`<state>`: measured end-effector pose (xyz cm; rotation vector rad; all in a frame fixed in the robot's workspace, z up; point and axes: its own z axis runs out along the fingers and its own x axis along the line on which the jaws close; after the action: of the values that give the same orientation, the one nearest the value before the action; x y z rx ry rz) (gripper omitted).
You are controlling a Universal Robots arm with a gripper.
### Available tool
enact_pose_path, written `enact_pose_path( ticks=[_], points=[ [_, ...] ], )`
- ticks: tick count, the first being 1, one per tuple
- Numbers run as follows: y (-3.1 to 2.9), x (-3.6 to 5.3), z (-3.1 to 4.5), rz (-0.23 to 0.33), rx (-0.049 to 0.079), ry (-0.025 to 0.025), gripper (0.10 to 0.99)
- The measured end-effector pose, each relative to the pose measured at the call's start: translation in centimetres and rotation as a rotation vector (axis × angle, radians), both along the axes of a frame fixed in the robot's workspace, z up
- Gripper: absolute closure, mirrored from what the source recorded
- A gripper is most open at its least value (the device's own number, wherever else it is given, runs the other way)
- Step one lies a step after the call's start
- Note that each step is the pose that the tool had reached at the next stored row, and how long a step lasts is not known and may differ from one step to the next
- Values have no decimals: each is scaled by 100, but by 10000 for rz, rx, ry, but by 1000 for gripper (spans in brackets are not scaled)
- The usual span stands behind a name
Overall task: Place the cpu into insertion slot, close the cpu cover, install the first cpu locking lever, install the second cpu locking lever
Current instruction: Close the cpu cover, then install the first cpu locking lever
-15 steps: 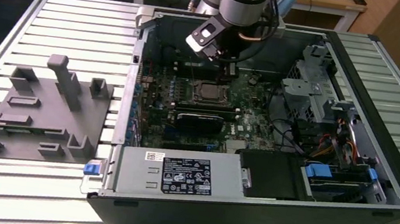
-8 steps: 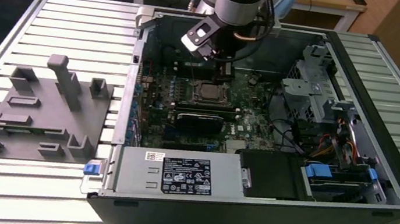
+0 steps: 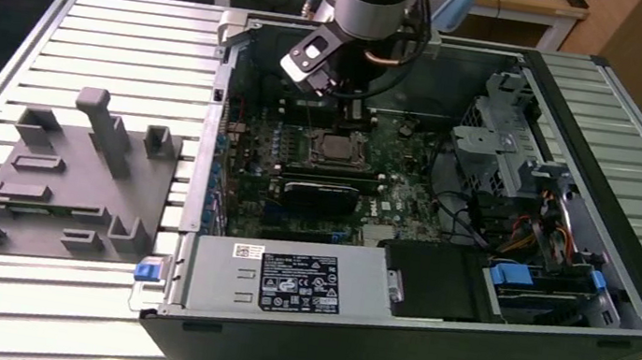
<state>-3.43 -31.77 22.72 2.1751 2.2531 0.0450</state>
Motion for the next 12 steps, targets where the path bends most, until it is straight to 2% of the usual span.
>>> enact_pose_path(
  ticks=[12],
  points=[
    [0,-12,12,-1,1,0,980]
  ],
)
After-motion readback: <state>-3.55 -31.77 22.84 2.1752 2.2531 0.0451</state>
